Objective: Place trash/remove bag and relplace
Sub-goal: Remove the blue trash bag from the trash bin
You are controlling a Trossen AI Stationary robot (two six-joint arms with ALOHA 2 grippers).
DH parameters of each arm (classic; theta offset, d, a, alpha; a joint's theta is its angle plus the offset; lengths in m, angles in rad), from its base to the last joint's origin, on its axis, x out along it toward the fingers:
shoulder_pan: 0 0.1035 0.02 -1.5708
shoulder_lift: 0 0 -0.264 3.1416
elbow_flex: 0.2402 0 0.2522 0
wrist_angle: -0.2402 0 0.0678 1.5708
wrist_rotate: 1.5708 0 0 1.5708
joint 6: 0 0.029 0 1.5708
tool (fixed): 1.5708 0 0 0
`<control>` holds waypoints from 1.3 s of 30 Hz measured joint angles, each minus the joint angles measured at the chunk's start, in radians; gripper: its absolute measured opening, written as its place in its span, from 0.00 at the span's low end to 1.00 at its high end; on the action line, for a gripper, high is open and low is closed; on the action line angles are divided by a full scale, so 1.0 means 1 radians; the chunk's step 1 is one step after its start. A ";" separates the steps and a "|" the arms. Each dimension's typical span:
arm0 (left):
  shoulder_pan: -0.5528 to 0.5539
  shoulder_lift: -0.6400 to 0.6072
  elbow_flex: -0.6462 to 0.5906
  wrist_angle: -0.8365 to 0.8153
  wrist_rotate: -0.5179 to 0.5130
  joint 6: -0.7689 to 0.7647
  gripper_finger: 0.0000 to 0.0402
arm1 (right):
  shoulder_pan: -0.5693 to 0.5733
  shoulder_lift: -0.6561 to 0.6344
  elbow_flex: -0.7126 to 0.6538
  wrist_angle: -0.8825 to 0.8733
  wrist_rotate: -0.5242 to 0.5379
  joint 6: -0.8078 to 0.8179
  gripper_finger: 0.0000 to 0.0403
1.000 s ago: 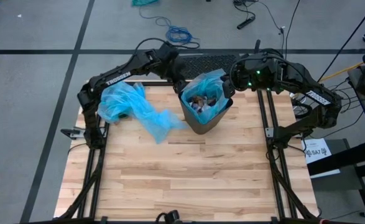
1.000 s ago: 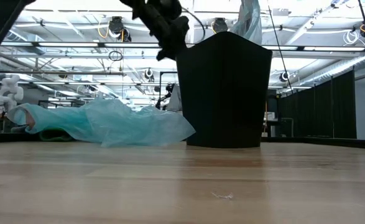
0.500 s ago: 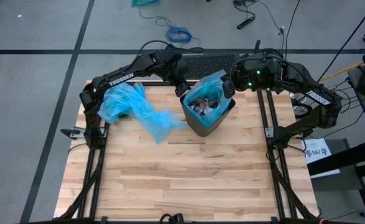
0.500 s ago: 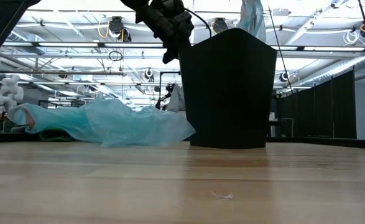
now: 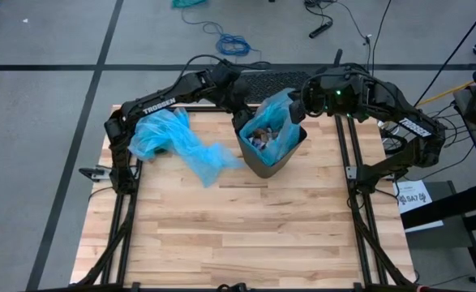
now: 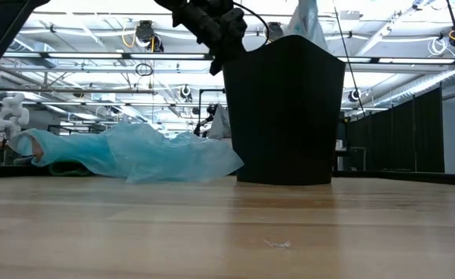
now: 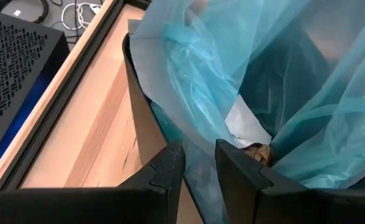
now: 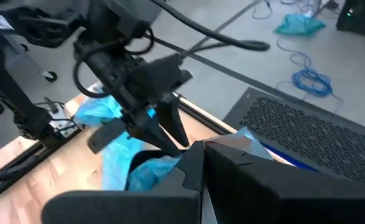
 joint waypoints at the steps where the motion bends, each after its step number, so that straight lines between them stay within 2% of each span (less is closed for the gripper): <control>1: 0.000 0.000 0.000 0.000 0.000 0.000 0.24 | 0.000 0.000 0.000 0.008 -0.002 -0.004 0.00; 13: 0.000 0.000 0.000 -0.003 -0.006 0.001 0.24 | 0.006 0.000 0.000 0.018 -0.006 -0.010 0.00; 19: 0.000 0.000 0.000 0.002 -0.099 0.002 0.24 | 0.027 0.000 0.000 0.031 -0.007 -0.009 0.00; 29: -0.029 0.000 0.000 0.017 -0.097 0.003 0.23 | 0.045 0.000 0.000 0.030 -0.007 0.009 0.00; 32: -0.033 0.000 0.000 0.011 -0.104 0.009 0.17 | 0.045 0.000 0.000 0.030 -0.006 0.012 0.00; 35: -0.037 0.000 0.000 0.012 -0.107 0.010 0.05 | 0.045 0.000 0.000 0.030 -0.007 0.017 0.00; 39: -0.037 0.000 0.000 0.012 -0.107 0.010 0.01 | 0.045 0.000 0.000 0.028 -0.006 0.018 0.00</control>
